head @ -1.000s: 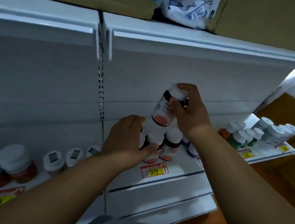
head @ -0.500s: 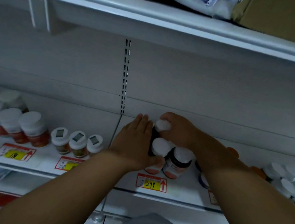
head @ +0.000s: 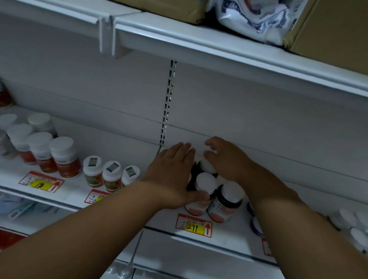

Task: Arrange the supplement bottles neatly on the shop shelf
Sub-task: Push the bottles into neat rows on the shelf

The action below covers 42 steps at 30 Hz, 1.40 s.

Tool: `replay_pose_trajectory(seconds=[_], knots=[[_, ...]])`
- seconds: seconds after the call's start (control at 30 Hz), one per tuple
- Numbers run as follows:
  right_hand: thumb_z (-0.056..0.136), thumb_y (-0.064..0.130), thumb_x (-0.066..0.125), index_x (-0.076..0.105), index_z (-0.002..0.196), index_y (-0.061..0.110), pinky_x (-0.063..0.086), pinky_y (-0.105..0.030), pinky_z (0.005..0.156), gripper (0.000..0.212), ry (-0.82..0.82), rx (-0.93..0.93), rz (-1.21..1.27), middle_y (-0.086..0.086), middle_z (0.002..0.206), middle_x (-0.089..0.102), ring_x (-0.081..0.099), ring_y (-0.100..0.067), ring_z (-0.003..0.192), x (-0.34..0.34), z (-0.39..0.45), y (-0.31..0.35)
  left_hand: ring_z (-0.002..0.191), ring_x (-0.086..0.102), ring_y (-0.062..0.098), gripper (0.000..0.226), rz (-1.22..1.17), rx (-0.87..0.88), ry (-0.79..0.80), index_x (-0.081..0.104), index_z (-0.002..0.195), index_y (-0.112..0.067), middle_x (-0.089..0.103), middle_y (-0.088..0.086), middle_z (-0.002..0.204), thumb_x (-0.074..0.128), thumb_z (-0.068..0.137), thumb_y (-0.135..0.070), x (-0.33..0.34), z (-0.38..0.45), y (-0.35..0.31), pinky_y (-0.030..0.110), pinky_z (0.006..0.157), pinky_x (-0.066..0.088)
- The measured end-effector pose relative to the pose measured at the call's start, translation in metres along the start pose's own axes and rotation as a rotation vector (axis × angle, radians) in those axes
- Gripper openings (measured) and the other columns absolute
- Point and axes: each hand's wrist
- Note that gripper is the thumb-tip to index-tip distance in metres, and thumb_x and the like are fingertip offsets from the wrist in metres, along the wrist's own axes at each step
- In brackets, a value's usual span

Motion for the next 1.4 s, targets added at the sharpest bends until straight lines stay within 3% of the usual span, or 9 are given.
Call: replay_pose_trajectory(seconds=[0.13, 0.2, 0.4, 0.6, 1.0, 1.13, 1.3, 1.33, 1.4], knots=[[0.099, 0.031, 0.048, 0.046, 0.136, 0.021, 0.029, -0.017, 0.089, 0.038, -0.15, -0.14, 0.01, -0.004, 0.138, 0.048, 0.045, -0.011, 0.117, 0.015, -0.018, 0.048, 0.126, 0.047, 0.033, 0.092, -0.056, 0.023, -0.245, 0.048, 0.138, -0.003, 0.051, 0.016, 0.139, 0.052, 0.077, -0.072, -0.028, -0.045, 0.024, 0.041, 0.106, 0.034], [0.098, 0.029, 0.05, 0.05, 0.133, 0.021, 0.029, -0.016, 0.084, 0.036, -0.199, -0.206, -0.002, -0.002, 0.132, 0.051, 0.045, -0.007, 0.11, 0.03, -0.022, 0.086, 0.115, 0.055, 0.032, 0.083, -0.035, -0.029, -0.246, 0.056, 0.13, -0.005, 0.058, 0.014, 0.128, 0.05, 0.079, -0.07, -0.044, -0.072, 0.052, 0.04, 0.096, 0.042], [0.087, 0.025, 0.06, 0.061, 0.119, 0.022, 0.043, -0.026, 0.09, 0.032, -0.262, -0.387, 0.087, 0.0, 0.118, 0.061, 0.057, -0.014, 0.106, 0.115, -0.023, 0.239, 0.112, 0.051, 0.029, 0.066, 0.017, -0.219, -0.275, 0.055, 0.127, -0.013, 0.057, 0.007, 0.121, 0.055, 0.082, -0.062, -0.087, -0.186, 0.175, 0.04, 0.096, 0.042], [0.088, 0.026, 0.061, 0.065, 0.112, 0.024, 0.044, -0.022, 0.084, 0.025, -0.16, -0.512, 0.227, 0.009, 0.102, 0.058, 0.059, -0.01, 0.092, 0.199, -0.009, 0.372, 0.117, 0.047, 0.023, 0.068, 0.074, -0.429, -0.271, 0.047, 0.136, -0.02, 0.054, 0.001, 0.127, 0.048, 0.085, -0.065, -0.119, -0.283, 0.276, 0.036, 0.1, 0.038], [0.088, 0.044, 0.056, 0.059, 0.108, 0.037, 0.04, -0.018, 0.066, 0.021, 0.009, -0.554, 0.163, 0.014, 0.105, 0.058, 0.054, 0.001, 0.085, 0.27, 0.12, 0.495, 0.12, 0.044, 0.019, 0.072, 0.072, -0.576, -0.312, 0.04, 0.141, -0.023, 0.05, -0.002, 0.131, 0.043, 0.086, -0.069, -0.14, -0.289, 0.43, 0.033, 0.101, 0.035], [0.088, 0.037, 0.06, 0.063, 0.109, 0.025, 0.038, -0.02, 0.064, 0.024, -0.012, -0.608, 0.053, 0.007, 0.103, 0.061, 0.057, -0.008, 0.086, 0.289, 0.179, 0.54, 0.111, 0.052, 0.028, 0.068, 0.101, -0.638, -0.338, 0.049, 0.133, -0.016, 0.057, 0.007, 0.123, 0.046, 0.086, -0.065, -0.155, -0.288, 0.481, 0.039, 0.093, 0.042], [0.094, 0.026, 0.057, 0.05, 0.135, 0.012, 0.039, -0.03, 0.094, 0.044, 0.084, -0.484, -0.186, -0.01, 0.137, 0.049, 0.05, -0.026, 0.122, 0.309, 0.242, 0.575, 0.115, 0.047, 0.023, 0.063, 0.049, -0.637, -0.301, 0.048, 0.134, -0.02, 0.055, 0.002, 0.125, 0.047, 0.088, -0.062, -0.152, -0.28, 0.532, 0.033, 0.095, 0.036], [0.094, 0.021, 0.057, 0.052, 0.13, 0.009, 0.039, -0.03, 0.095, 0.039, 0.108, -0.45, -0.248, -0.012, 0.135, 0.05, 0.05, -0.027, 0.122, 0.313, 0.252, 0.579, 0.114, 0.048, 0.023, 0.061, 0.057, -0.615, -0.296, 0.049, 0.133, -0.021, 0.055, 0.001, 0.124, 0.048, 0.087, -0.061, -0.153, -0.278, 0.544, 0.033, 0.095, 0.037], [0.091, 0.009, 0.057, 0.055, 0.088, 0.006, 0.042, -0.028, 0.078, 0.005, 0.149, -0.335, -0.358, -0.013, 0.102, 0.057, 0.054, -0.023, 0.106, 0.323, 0.27, 0.59, 0.111, 0.051, 0.023, 0.056, 0.064, -0.566, -0.301, 0.051, 0.13, -0.02, 0.057, 0.002, 0.123, 0.055, 0.086, -0.054, -0.156, -0.273, 0.572, 0.034, 0.094, 0.041]])
Point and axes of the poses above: each hand's wrist, its own z-axis towards the middle knuckle, its own x-axis out of the palm, y = z × x
